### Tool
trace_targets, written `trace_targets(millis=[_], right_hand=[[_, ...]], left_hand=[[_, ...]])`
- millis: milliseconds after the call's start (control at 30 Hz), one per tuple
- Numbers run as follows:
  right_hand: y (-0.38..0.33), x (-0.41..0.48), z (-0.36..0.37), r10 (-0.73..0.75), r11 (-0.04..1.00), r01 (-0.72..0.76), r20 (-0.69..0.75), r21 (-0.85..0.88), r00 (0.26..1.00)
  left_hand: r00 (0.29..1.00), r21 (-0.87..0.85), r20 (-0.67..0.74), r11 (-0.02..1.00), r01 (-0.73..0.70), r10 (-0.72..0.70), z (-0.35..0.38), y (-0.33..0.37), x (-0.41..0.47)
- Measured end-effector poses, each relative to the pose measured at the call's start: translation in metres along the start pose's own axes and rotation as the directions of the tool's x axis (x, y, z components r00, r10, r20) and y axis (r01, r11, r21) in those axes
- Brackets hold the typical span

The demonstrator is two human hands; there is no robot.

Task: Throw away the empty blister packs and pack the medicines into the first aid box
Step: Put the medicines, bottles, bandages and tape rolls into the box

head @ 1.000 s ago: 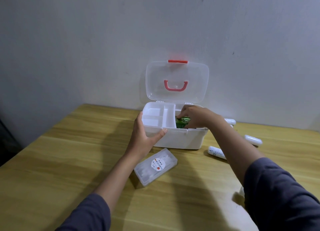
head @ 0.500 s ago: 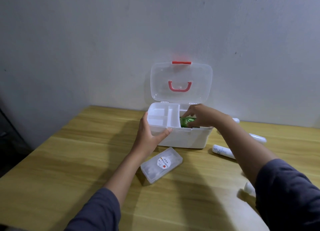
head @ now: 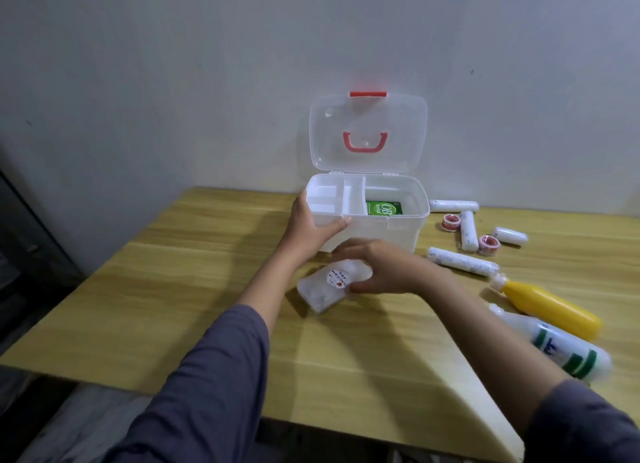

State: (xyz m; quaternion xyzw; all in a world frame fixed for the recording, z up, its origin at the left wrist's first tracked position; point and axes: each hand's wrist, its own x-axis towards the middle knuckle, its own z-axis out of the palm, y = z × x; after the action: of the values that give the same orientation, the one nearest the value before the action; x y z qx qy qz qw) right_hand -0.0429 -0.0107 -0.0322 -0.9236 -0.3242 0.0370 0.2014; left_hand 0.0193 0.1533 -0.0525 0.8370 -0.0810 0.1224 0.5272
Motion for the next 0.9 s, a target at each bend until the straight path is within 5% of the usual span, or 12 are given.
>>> trace_targets(millis=[300,467,633,767,900], right_hand=[[0.018,-0.018,0.011,0.162,0.981,-0.161,-0.003,0.111,0.987],[0.031,-0.052,-0.020,0.194,0.970,-0.159,-0.190,0.186,0.962],[0.034,-0.076,-0.063,0.275,0.929,-0.129,-0.412,0.347,0.869],[0.049,-0.059,-0.081,0.343,0.928,-0.154,-0.614,0.340,0.711],[0.068,-0.023,-0.087,0.427,0.900,-0.283,-0.549,0.331,0.718]], left_hand=[[1.000,-0.006,0.021,1.000,0.012,-0.012,-0.005,0.000,0.002],[1.000,-0.028,0.022,1.000,0.015,-0.014,-0.003,0.000,0.001],[1.000,-0.042,0.021,0.999,0.018,-0.017,-0.002,-0.003,0.000],[1.000,-0.055,-0.008,0.998,0.004,-0.005,-0.001,-0.002,-0.003],[1.000,-0.072,-0.024,0.997,0.018,-0.020,0.002,-0.004,-0.003]])
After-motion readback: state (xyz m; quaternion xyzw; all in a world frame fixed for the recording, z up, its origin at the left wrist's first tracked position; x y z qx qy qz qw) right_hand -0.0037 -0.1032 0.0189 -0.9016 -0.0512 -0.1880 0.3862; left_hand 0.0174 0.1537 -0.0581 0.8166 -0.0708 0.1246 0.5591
